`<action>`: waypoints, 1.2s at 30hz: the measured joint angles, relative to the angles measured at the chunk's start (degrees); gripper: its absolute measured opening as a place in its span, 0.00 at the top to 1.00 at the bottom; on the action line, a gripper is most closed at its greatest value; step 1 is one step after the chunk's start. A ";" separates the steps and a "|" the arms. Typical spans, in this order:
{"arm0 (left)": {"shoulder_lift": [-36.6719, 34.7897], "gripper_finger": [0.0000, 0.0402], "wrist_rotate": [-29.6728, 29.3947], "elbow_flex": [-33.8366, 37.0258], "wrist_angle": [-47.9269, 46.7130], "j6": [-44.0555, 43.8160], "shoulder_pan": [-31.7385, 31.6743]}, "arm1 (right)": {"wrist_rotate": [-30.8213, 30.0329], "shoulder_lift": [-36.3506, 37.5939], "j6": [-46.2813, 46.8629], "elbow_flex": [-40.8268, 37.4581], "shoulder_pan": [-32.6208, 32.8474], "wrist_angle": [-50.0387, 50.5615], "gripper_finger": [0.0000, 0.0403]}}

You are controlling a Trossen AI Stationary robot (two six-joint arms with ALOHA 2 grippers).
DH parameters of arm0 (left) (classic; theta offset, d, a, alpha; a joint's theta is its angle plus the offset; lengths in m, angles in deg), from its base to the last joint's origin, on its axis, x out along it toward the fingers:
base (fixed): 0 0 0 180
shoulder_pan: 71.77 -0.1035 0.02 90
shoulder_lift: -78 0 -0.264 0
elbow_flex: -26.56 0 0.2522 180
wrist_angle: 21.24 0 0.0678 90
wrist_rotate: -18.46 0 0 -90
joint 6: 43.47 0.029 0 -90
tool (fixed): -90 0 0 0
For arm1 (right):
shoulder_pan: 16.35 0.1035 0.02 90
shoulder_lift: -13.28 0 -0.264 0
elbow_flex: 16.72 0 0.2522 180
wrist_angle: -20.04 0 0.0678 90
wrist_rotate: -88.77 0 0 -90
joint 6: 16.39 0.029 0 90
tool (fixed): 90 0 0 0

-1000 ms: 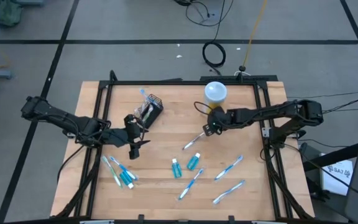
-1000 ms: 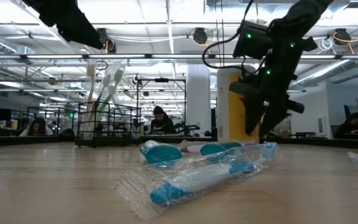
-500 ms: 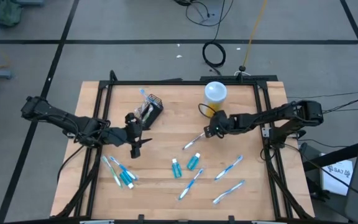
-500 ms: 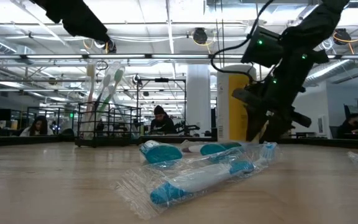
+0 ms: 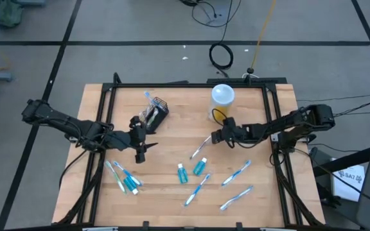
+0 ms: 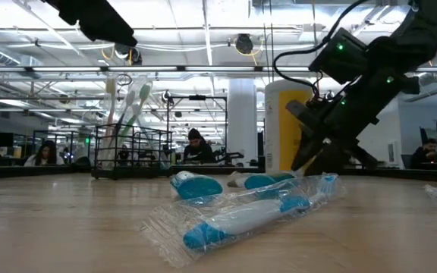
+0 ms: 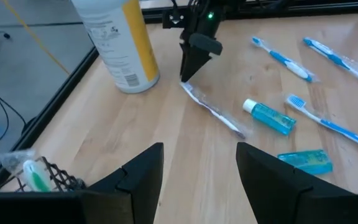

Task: Pick & Place toothbrushing station
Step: Put the violet toothbrush into the black wire organizer

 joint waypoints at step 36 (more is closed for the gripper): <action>0.03 0.48 0.09 0.00 0.51 -5.64 0.00 | 4.31 0.04 -48.62 2.05 5.03 -51.44 1.00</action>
